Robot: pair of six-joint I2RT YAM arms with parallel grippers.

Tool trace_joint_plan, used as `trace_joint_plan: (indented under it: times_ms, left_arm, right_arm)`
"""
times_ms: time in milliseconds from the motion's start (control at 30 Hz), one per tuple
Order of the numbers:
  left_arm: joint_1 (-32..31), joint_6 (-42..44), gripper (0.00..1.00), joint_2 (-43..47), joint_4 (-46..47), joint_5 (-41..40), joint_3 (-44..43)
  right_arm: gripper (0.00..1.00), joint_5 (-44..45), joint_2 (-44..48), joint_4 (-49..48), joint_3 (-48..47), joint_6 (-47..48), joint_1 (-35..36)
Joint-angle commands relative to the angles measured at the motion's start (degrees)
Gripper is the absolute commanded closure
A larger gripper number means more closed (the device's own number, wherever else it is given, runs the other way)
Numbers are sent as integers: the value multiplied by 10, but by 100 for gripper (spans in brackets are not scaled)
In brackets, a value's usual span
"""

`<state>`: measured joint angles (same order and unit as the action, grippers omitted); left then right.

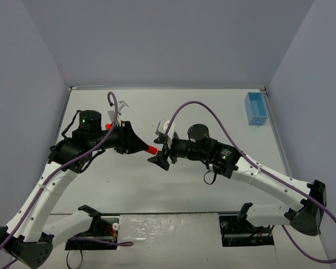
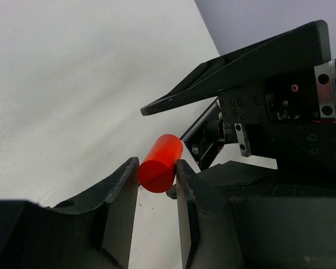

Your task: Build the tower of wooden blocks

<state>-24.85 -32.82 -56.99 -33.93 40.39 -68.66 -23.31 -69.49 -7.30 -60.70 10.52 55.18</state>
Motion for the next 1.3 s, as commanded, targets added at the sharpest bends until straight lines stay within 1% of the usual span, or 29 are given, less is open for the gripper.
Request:
trace_joint_plan:
  times_ms: [0, 167, 200, 300, 333, 467, 533, 600, 700, 867, 1000, 1133, 1267]
  left_arm:
    - [-2, 8, 100, 10, 20, -29, -13]
    - [-1, 42, 100, 0, -33, -104, -47]
    - [-1, 51, 100, -8, -57, -121, -59]
    - [-1, 86, 100, -33, -114, -179, -101]
    - [-1, 94, 100, -42, -130, -207, -116]
    - [-1, 127, 100, -92, -194, -280, -181]
    - [-1, 142, 100, -125, -225, -321, -215]
    - [-1, 150, 100, -156, -250, -357, -242]
    - [-1, 158, 100, -194, -270, -384, -274]
    - [6, 179, 100, -256, -300, -400, -325]
    - [25, 198, 100, -298, -300, -395, -347]
    - [63, 211, 100, -334, -310, -389, -373]
    - [72, 217, 100, -358, -309, -392, -384]
  right_arm:
    - [15, 15, 19, -56, 7, -1, -2]
    - [2, 38, 21, -54, 26, -2, -12]
    - [1, 45, 22, -51, 32, -4, -17]
    - [0, 65, 26, -47, 58, -14, -42]
    - [0, 72, 27, -45, 64, -19, -60]
    - [0, 92, 24, -26, 82, -54, -117]
    - [0, 126, 20, -9, 86, -67, -142]
    - [0, 169, 15, 8, 87, -75, -151]
    - [0, 210, 1, 21, 92, -83, -161]
    - [0, 229, -19, 23, 108, -97, -181]
    - [0, 231, -26, 21, 114, -103, -195]
    - [0, 231, -27, 20, 117, -103, -202]
    - [0, 231, -33, 19, 118, -103, -208]
